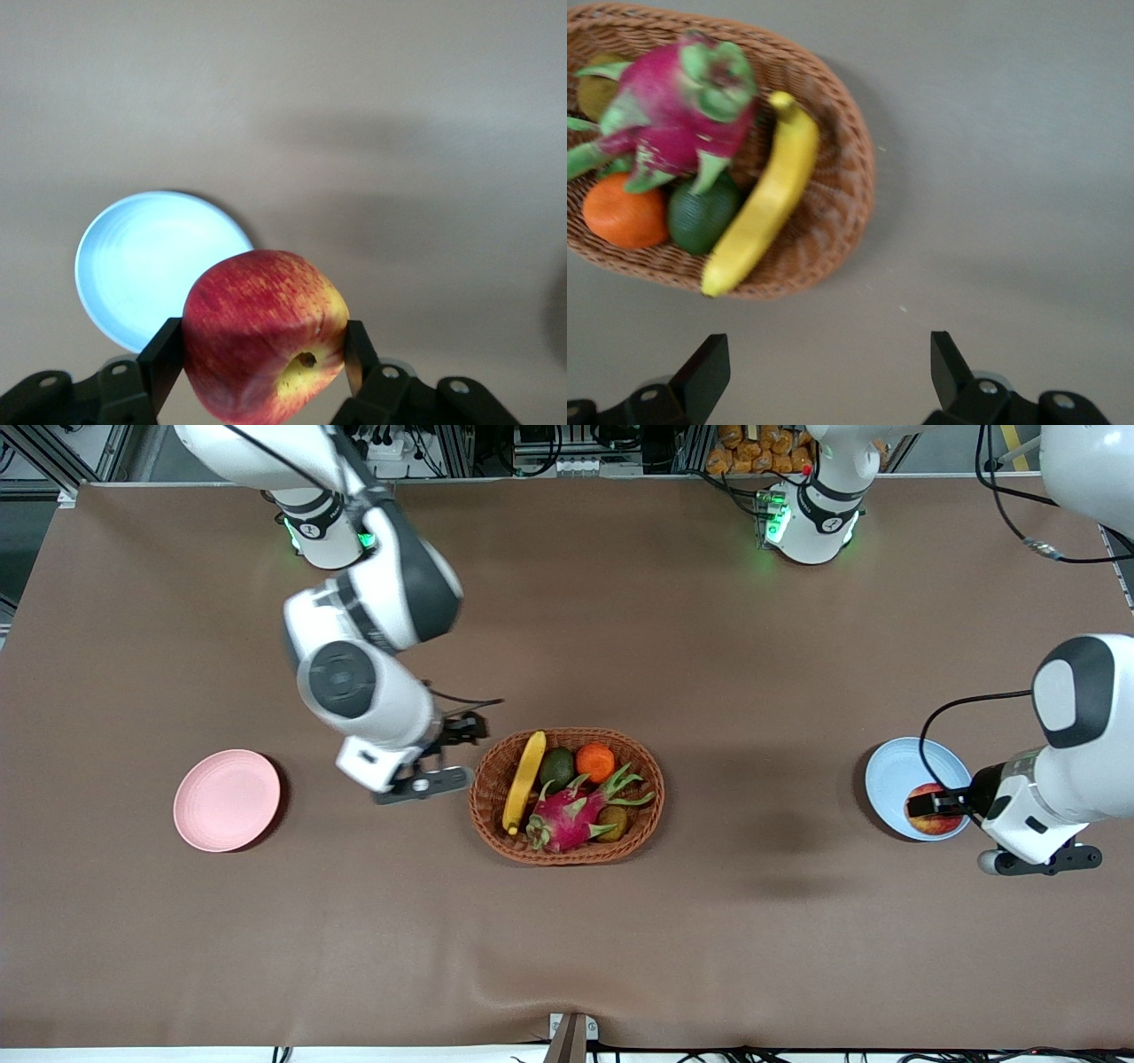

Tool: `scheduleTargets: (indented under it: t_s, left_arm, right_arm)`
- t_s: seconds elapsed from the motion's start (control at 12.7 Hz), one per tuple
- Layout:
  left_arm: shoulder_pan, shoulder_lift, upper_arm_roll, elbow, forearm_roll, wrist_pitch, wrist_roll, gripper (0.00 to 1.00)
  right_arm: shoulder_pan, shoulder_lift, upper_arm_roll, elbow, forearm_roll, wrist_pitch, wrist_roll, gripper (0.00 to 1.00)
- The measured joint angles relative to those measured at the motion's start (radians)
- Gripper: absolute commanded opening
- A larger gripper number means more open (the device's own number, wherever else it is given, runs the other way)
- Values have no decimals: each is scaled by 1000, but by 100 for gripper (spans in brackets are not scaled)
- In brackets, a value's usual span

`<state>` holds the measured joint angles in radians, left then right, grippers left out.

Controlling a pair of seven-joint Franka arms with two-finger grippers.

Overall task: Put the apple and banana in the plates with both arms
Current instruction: 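Lower the apple onto the blue plate and open the left gripper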

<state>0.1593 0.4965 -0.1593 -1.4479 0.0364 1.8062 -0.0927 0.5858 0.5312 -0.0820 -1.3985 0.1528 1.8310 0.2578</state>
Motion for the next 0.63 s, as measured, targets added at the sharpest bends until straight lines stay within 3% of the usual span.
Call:
scheduleTargets:
  t_s: [0.16, 0.39, 0.63]
  left_arm:
    - [78, 13, -2, -78, 0, 28, 71, 0]
    - [195, 42, -4, -192, -1, 123, 189, 0]
    - [250, 81, -5, -222, -48, 140, 290, 0]
  right_arm:
    - [30, 66, -1, -1, -1, 93, 110, 100]
    - [69, 124, -1, 2, -17, 131, 216, 100]
    - [137, 154, -1, 2, -114, 160, 306, 100]
